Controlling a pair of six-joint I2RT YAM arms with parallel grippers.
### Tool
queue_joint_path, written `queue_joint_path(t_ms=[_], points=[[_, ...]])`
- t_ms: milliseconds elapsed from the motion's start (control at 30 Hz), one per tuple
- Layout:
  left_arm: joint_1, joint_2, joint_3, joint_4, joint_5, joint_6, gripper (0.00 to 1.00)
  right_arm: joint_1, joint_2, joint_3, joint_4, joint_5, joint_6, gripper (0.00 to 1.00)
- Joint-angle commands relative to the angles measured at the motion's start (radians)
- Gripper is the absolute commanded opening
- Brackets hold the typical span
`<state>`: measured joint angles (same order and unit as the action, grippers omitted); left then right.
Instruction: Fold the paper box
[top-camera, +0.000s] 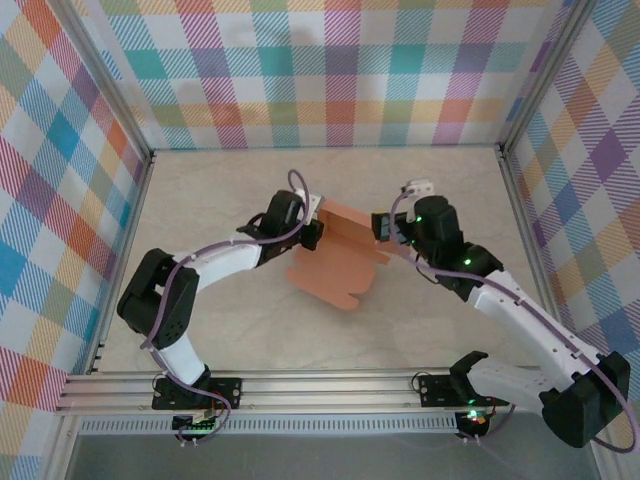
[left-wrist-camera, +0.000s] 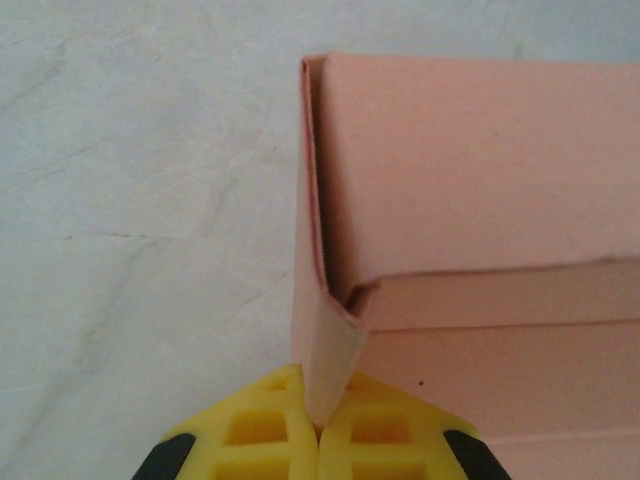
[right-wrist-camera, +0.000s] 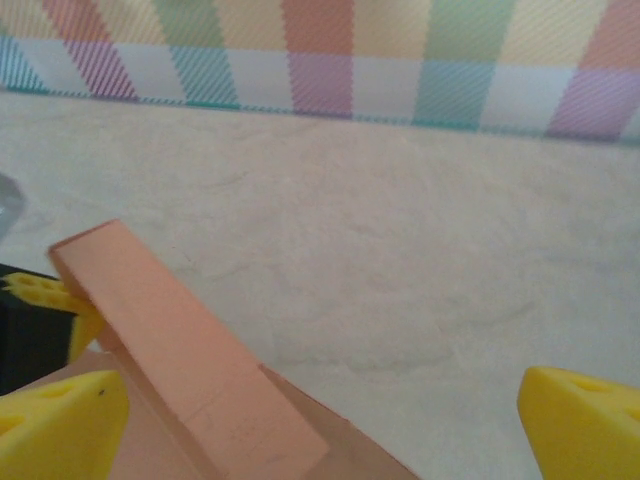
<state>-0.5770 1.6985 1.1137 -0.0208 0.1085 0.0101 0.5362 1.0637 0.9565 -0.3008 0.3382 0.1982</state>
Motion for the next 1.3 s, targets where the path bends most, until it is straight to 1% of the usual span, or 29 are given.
queue_joint_path(t_ms=[0, 67, 167, 233, 367, 467, 533, 700, 767, 867, 1067, 1167, 1267], points=[[0.006, -0.019, 0.137, -0.49, -0.048, 0.185, 0.0, -0.084, 0.02, 0.04, -0.09, -0.186, 0.171, 0.99], [0.006, 0.007, 0.232, -0.652, -0.086, 0.252, 0.0, -0.123, 0.044, 0.047, -0.113, -0.214, 0.19, 0.99], [0.006, 0.051, 0.359, -0.848, -0.168, 0.33, 0.0, -0.148, 0.069, 0.046, -0.127, -0.248, 0.193, 0.99], [0.006, 0.078, 0.42, -0.938, -0.216, 0.371, 0.0, -0.15, 0.082, 0.04, -0.127, -0.263, 0.188, 1.0], [0.006, 0.159, 0.542, -1.152, -0.268, 0.441, 0.0, -0.15, 0.109, 0.025, -0.133, -0.287, 0.188, 1.0], [0.005, 0.224, 0.593, -1.257, -0.321, 0.478, 0.0, -0.151, 0.118, 0.001, -0.121, -0.306, 0.193, 1.0], [0.006, 0.261, 0.62, -1.285, -0.348, 0.499, 0.0, -0.151, 0.122, -0.012, -0.113, -0.316, 0.199, 1.0], [0.014, 0.37, 0.739, -1.351, -0.343, 0.54, 0.0, -0.151, 0.145, -0.036, -0.099, -0.335, 0.206, 1.0], [0.016, 0.422, 0.783, -1.367, -0.326, 0.563, 0.0, -0.151, 0.15, -0.046, -0.09, -0.335, 0.208, 1.0], [0.016, 0.473, 0.806, -1.355, -0.282, 0.607, 0.0, -0.151, 0.154, -0.066, -0.069, -0.331, 0.195, 1.0], [0.01, 0.596, 0.911, -1.41, -0.338, 0.611, 0.0, -0.154, 0.173, -0.09, -0.057, -0.31, 0.193, 1.0], [0.003, 0.632, 0.939, -1.426, -0.359, 0.609, 0.0, -0.157, 0.177, -0.097, -0.054, -0.307, 0.191, 1.0], [-0.002, 0.641, 0.939, -1.42, -0.354, 0.608, 0.05, -0.163, 0.179, -0.1, -0.051, -0.307, 0.19, 1.0]])
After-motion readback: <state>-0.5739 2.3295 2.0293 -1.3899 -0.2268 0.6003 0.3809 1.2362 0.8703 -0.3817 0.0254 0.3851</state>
